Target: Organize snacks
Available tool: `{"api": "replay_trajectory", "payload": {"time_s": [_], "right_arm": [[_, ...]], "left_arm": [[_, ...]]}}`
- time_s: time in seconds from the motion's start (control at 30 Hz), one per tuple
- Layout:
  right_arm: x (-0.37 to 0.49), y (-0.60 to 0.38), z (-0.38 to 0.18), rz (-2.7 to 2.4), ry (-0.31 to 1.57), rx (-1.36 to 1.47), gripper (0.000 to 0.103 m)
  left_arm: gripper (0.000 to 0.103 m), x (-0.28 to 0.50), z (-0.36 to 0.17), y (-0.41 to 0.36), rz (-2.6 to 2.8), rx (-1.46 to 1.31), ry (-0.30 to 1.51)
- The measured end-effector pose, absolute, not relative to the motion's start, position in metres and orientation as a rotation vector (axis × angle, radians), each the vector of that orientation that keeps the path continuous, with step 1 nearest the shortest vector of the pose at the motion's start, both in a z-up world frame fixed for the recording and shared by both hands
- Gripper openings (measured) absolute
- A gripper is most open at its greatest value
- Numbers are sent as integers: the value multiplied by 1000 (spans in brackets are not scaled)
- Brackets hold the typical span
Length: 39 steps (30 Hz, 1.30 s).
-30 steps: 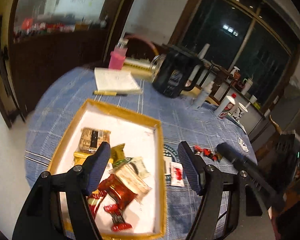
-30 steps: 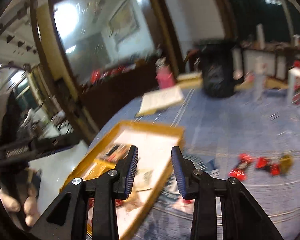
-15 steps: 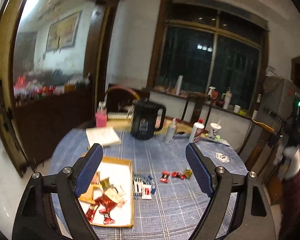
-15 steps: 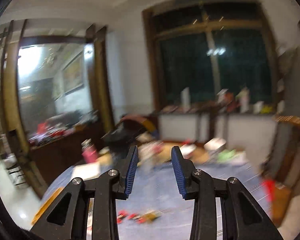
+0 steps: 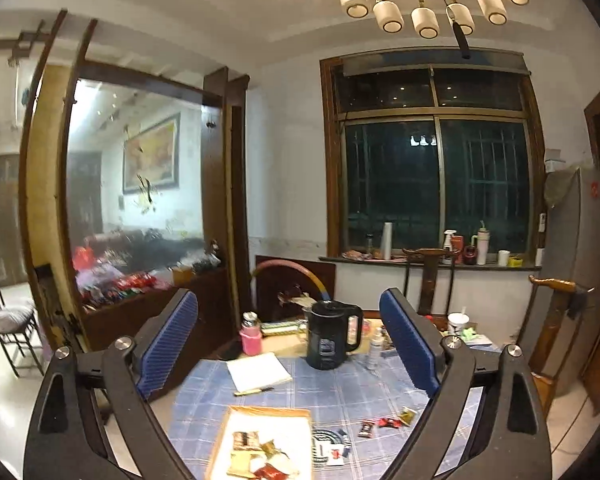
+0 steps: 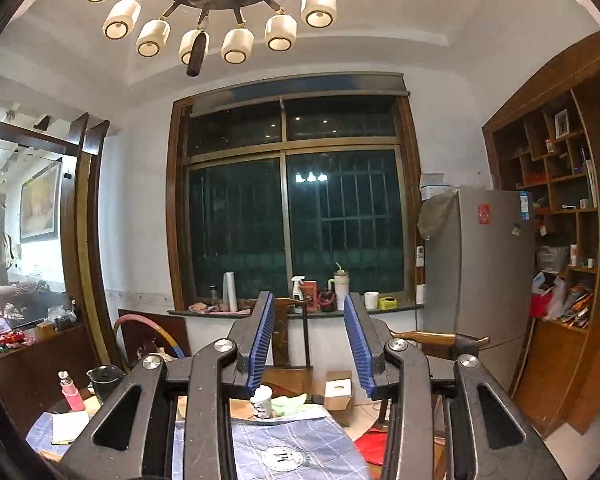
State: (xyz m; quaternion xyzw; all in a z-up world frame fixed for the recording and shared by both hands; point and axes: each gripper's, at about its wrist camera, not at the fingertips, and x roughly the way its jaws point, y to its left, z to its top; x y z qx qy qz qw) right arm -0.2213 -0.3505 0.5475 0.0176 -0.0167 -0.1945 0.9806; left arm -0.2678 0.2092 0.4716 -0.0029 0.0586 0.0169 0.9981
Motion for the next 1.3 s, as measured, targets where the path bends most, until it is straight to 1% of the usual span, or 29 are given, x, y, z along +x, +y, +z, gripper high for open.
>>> {"api": "replay_trajectory", "payload": {"time_s": [0.07, 0.1, 0.13, 0.23, 0.33, 0.5, 0.67, 0.77, 0.9, 0.93, 0.97, 1.03, 1.17, 1.23, 1.3], "right_arm": [[-213, -345, 523, -362, -83, 36, 64], [-210, -343, 513, -346, -80, 49, 65], [-212, -347, 501, -302, -59, 78, 65], [-180, -347, 448, -96, 60, 241, 65], [-148, -336, 397, 44, 180, 317, 65], [-102, -293, 294, 165, 395, 319, 65], [-50, -238, 182, 258, 661, 245, 64], [-32, -223, 131, 285, 750, 238, 64], [3, -212, 79, 298, 845, 262, 59], [13, -211, 72, 298, 858, 261, 58], [25, -210, 64, 290, 874, 260, 58], [48, -209, 53, 273, 892, 278, 58], [91, -209, 36, 257, 916, 377, 60], [113, -209, 23, 257, 947, 458, 60], [124, -206, 18, 249, 964, 480, 60]], "left_arm": [[93, -258, 455, 208, -2, -24, 146], [93, -248, 442, 205, -33, -29, 176], [93, -239, 431, 198, -56, -32, 205], [93, -222, 401, 182, -110, -54, 269], [93, -201, 356, 166, -172, -77, 352], [93, -175, 288, 151, -225, -117, 472], [93, -142, 209, 137, -184, -99, 583], [93, -122, 169, 135, -186, -122, 667], [93, -95, 123, 127, -243, -159, 779], [87, -93, 118, 127, -250, -153, 782], [76, -87, 113, 123, -252, -137, 787], [67, -76, 103, 115, -264, -107, 815], [67, -55, 83, 108, -259, -86, 858], [67, -47, 75, 111, -256, -95, 879], [67, -38, 68, 115, -249, -97, 894]]}}
